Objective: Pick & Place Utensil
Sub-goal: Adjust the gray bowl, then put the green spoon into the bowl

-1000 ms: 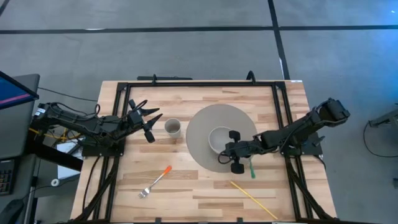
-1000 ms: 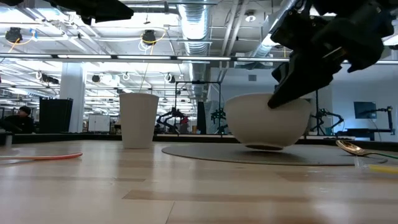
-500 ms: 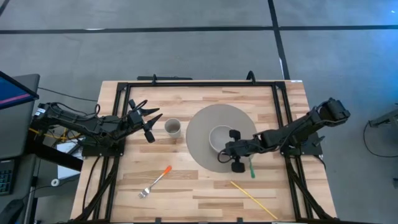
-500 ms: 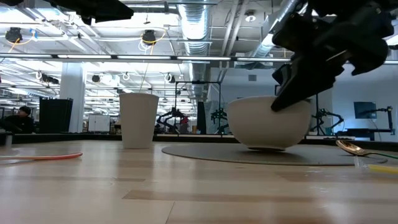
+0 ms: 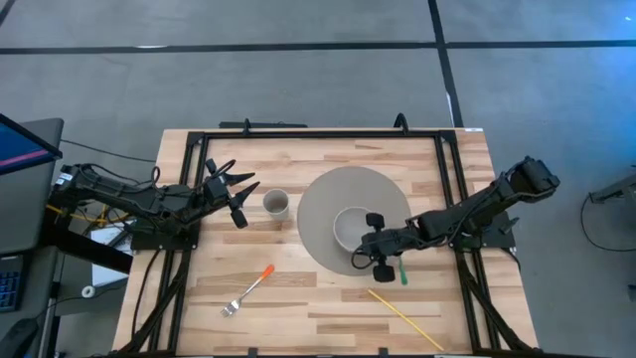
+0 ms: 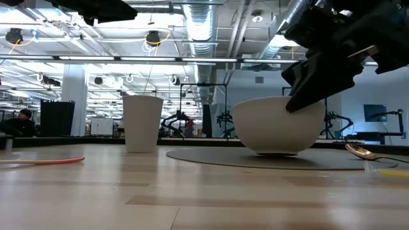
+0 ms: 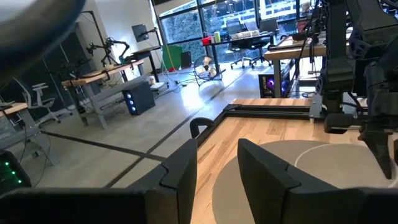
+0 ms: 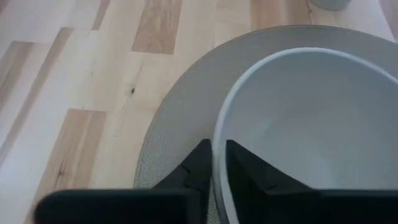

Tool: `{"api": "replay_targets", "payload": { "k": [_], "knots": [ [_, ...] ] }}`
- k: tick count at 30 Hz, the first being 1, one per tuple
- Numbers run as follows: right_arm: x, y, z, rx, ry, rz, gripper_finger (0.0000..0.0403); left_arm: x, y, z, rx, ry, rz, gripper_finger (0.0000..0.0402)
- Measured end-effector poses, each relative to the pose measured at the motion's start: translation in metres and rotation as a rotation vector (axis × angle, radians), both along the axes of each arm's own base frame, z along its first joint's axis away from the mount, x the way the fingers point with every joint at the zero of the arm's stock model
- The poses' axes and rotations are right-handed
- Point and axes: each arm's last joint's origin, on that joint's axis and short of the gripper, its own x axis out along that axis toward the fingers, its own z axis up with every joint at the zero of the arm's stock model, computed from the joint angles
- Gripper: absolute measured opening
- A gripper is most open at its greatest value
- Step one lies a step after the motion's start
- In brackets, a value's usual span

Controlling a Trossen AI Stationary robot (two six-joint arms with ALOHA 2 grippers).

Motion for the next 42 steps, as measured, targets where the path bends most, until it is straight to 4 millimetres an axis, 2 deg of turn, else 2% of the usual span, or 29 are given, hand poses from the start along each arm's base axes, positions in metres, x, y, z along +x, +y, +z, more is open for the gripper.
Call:
{"api": "replay_targets", "payload": {
  "k": [5, 9, 12, 16, 19, 28, 34, 38, 40, 42],
  "knots": [
    [0.002, 0.001, 0.003, 0.002, -0.008, 0.000, 0.0099, 0.000, 0.000, 0.000, 0.000, 0.000, 0.000, 0.0118],
    [0.012, 0.009, 0.026, 0.029, -0.072, 0.018, 0.0134, 0.000, 0.000, 0.000, 0.000, 0.000, 0.001, 0.0118],
    [0.015, 0.016, 0.045, 0.045, -0.032, 0.009, 0.0152, 0.000, 0.000, 0.000, -0.001, -0.001, 0.000, 0.0118],
    [0.008, 0.021, 0.066, 0.101, 0.115, -0.131, 0.0162, 0.000, 0.000, 0.000, -0.002, -0.001, 0.000, 0.0118],
    [0.001, 0.027, 0.071, 0.157, 0.179, -0.250, 0.0162, 0.000, 0.000, 0.000, -0.003, -0.002, 0.000, 0.0118],
    [-0.034, 0.040, 0.055, 0.397, 0.459, -0.748, 0.0160, -0.001, -0.005, 0.000, -0.002, -0.005, -0.029, 0.0118],
    [-0.055, 0.057, 0.035, 0.520, 0.483, -0.964, 0.0160, -0.001, -0.005, 0.000, -0.002, -0.004, -0.029, 0.0118],
    [-0.071, 0.053, 0.008, 0.495, 0.504, -1.115, 0.0155, -0.001, -0.005, 0.000, -0.002, -0.004, -0.029, 0.0118],
    [-0.075, 0.049, -0.005, 0.506, 0.458, -1.143, 0.0149, -0.001, -0.005, 0.000, -0.002, -0.004, -0.029, 0.0118],
    [-0.074, 0.048, -0.015, 0.511, 0.340, -1.085, 0.0141, -0.001, -0.005, 0.001, -0.003, -0.010, -0.029, 0.0118]
  ]
}}
